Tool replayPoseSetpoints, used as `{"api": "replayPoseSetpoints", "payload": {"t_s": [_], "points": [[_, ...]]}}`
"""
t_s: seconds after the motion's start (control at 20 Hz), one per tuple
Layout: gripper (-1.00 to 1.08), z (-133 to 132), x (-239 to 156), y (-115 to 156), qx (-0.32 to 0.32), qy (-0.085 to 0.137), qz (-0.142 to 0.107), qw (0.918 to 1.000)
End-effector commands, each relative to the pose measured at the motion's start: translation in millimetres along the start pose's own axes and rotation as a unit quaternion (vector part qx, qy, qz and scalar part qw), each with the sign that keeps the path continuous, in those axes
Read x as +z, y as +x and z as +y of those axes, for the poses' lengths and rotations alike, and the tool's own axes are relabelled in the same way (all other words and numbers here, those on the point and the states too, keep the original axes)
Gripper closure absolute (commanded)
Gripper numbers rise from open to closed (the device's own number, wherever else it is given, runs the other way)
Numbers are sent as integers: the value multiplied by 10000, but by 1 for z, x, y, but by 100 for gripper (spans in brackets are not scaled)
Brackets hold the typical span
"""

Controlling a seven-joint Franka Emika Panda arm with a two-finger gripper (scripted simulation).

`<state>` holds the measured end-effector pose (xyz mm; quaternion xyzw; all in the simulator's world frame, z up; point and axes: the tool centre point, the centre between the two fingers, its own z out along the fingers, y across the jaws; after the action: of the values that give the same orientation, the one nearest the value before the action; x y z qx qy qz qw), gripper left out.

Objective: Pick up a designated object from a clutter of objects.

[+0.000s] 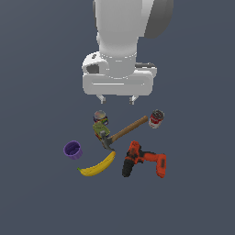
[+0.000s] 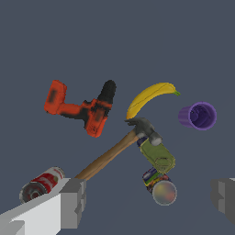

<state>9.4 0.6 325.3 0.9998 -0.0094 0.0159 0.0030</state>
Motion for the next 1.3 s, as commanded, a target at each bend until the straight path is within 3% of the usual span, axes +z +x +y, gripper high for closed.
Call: {"api": "replayPoseSetpoints", "payload": {"t_s": [0.0, 0.65, 1.25], "points": [[-92, 0, 0, 0, 0, 0, 0, 10000], [-92, -18, 10, -4, -256, 100, -136, 9995], [-92, -8, 37, 19, 519, 150, -154, 9984]]}}
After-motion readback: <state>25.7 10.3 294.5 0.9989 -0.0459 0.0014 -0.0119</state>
